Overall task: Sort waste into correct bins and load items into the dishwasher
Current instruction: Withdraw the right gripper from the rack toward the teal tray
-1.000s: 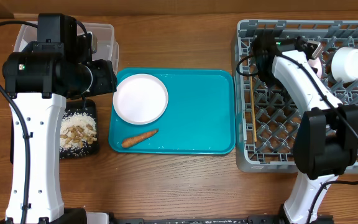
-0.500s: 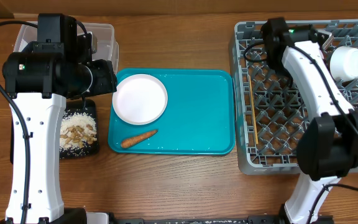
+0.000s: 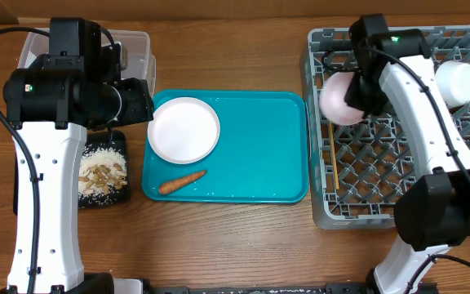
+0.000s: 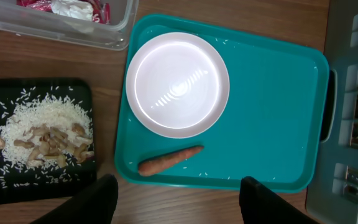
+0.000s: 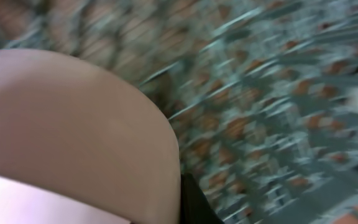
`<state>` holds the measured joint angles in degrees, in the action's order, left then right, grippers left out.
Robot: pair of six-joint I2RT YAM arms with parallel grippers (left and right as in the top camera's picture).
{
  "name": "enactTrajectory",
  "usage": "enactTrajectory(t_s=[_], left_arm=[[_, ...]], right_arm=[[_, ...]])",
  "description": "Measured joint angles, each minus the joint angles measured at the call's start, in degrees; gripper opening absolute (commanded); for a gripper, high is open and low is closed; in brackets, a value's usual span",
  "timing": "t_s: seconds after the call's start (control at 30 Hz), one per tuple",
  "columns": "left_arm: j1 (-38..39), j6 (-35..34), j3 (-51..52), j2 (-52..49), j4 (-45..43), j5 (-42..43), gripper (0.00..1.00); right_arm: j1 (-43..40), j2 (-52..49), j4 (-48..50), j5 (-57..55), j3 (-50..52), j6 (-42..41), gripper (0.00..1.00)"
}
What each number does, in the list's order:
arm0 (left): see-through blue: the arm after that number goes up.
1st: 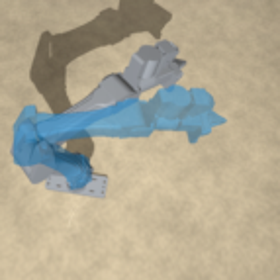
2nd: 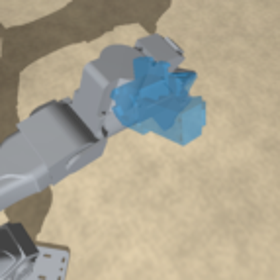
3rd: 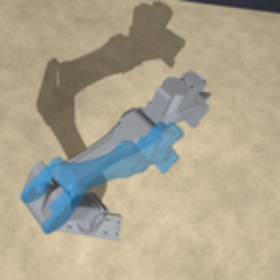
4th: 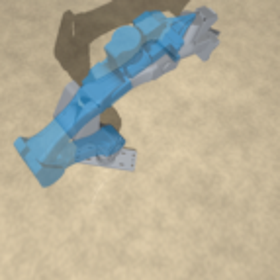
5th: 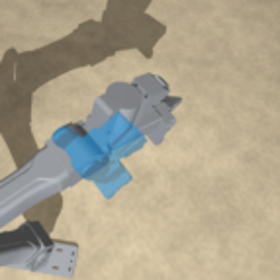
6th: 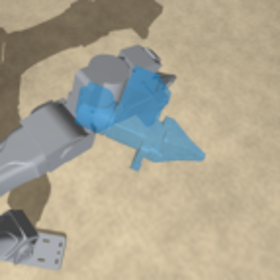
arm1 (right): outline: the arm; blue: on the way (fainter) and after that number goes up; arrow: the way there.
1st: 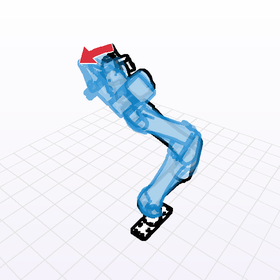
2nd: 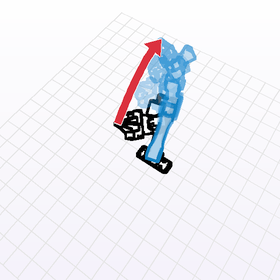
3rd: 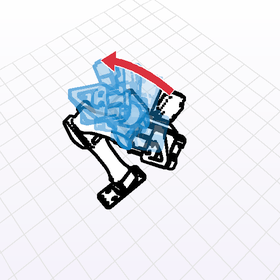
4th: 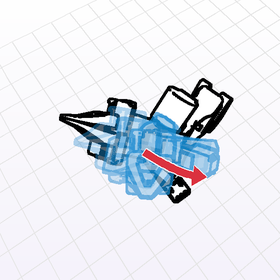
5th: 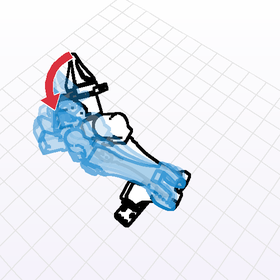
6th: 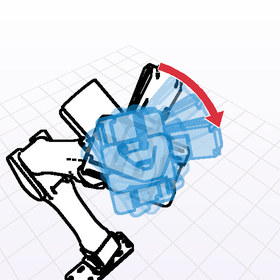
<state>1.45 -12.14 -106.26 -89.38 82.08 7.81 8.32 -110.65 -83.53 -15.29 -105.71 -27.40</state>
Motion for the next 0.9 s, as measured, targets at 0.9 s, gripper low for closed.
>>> enactTrajectory(t_s=[0.9], left_arm=[[0.0,0.0,0.0,0.0,0.2,-0.2,0.66]], right_arm=[[-1.8,1.1,5.6,-48.8,2.4,-16.9,0.04]])
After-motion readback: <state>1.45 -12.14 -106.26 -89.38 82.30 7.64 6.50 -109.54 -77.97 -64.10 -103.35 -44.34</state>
